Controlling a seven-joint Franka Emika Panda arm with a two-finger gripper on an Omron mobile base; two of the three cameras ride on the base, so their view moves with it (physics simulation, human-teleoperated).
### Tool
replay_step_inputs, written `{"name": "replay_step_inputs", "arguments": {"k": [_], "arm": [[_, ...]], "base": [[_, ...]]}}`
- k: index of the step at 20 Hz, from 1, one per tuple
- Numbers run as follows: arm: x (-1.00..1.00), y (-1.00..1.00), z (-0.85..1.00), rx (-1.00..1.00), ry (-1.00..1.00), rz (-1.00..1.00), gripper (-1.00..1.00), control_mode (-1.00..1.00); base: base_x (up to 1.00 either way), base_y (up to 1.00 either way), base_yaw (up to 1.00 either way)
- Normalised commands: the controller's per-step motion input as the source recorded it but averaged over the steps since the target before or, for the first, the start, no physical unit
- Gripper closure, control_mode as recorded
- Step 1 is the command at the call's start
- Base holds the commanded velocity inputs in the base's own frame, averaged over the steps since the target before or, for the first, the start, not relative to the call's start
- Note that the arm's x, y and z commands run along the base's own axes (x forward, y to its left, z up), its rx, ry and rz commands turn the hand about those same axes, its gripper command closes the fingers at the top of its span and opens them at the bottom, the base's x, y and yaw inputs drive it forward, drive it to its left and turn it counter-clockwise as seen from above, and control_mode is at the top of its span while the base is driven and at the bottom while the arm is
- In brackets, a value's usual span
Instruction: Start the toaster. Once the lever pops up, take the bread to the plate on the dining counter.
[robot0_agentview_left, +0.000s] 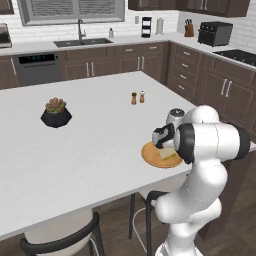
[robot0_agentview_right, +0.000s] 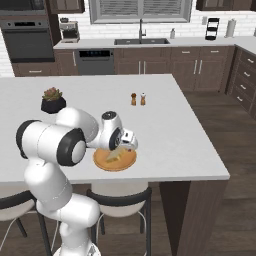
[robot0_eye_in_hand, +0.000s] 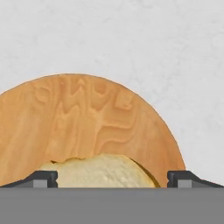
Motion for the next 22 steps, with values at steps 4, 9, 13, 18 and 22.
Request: {"name": "replay_step_inputs", "arguments": {"k": [4,9,13,18,22], "arm": [[0.07,0.00,0.00,-0.13,0.01,-0.14,-1.00,-1.00],[0.01,-0.14,-0.17,-0.17,-0.01,-0.13,-1.00,-1.00],[0.01,-0.10,-0.11,-0.21,-0.03,-0.19,-1.00,-1.00],[-0.04,-0.01,0.68,0.05,-0.01,-0.07,-1.00,-1.00],[-0.03,-0.10,1.00,0.29,0.04,0.00,-1.00,-1.00]], "base": [[0.00,0.00,0.00],[0.00,0.00,0.00],[0.00,0.00,0.00],[0.00,0.00,0.00],[0.00,0.00,0.00]]}}
